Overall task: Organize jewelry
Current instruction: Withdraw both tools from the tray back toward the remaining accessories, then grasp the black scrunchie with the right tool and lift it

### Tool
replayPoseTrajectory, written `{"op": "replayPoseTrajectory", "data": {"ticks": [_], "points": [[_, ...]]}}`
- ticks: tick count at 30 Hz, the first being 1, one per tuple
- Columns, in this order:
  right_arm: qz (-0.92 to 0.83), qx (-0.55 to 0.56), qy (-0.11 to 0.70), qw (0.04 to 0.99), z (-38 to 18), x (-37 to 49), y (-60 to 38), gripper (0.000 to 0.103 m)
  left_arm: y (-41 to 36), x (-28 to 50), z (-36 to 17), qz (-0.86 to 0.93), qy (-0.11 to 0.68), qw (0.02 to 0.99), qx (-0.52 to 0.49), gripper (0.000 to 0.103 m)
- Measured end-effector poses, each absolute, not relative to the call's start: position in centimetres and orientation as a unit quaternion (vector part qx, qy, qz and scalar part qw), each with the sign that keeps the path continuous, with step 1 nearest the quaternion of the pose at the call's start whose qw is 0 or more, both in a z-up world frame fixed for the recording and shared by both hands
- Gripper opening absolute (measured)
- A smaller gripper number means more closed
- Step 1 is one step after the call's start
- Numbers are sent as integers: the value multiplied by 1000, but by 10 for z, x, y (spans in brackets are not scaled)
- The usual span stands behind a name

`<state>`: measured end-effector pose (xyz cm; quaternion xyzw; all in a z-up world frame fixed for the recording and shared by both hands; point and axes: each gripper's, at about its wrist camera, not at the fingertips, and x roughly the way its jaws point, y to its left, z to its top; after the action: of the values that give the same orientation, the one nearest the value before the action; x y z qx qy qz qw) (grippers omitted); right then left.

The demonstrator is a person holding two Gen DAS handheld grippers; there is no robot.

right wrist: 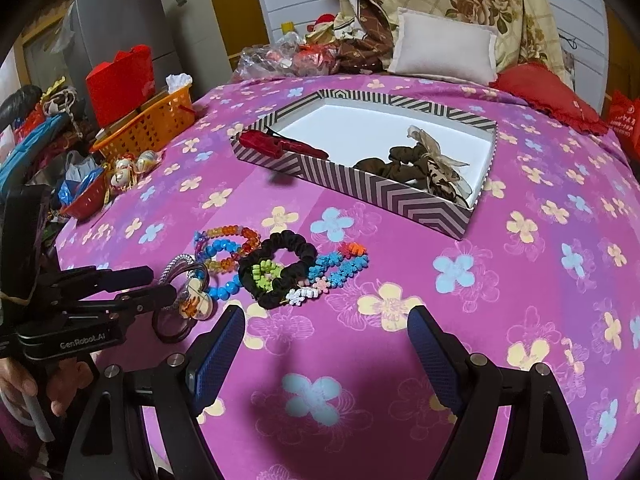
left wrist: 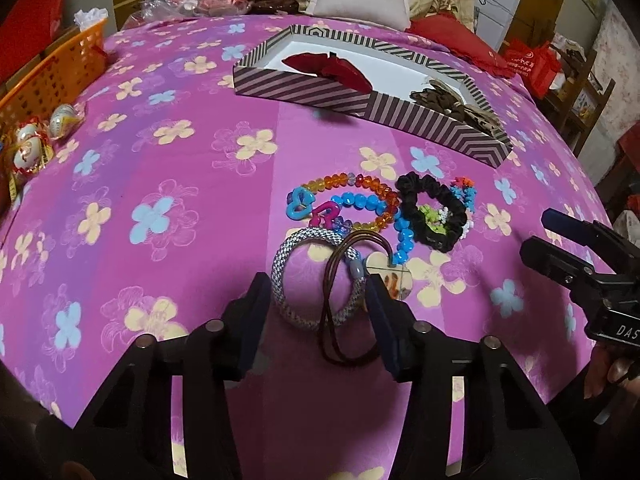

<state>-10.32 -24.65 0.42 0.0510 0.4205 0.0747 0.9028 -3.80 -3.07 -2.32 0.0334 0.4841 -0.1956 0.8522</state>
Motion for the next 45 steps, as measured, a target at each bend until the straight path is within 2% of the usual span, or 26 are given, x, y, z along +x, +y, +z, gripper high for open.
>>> {"op": "replayPoseTrajectory", "data": {"ticks": [5,7,9,32,34,36,45], "points": [[76,52,423,901,2,-100,-246,82,-33,-34,-28,-206,483,850,47,40],[77,53,425,900,0,-99,-246,82,-34,-32,-29,-206,482,850,51,35],[78,53,427,899,-1,-97,-246,82,-34,-30,-29,-211,484,848,48,23],[79,67,438,893,-10,-91,-252,82,-50,-35,-29,-240,481,839,85,22],[81,66,436,894,-8,-90,-252,82,-47,-34,-30,-245,483,837,75,11],[84,62,433,895,-7,-89,-250,82,-44,-32,-30,-250,489,834,59,6],[95,30,423,901,-4,-67,-238,81,-26,-41,-10,-245,466,850,25,2]]}}
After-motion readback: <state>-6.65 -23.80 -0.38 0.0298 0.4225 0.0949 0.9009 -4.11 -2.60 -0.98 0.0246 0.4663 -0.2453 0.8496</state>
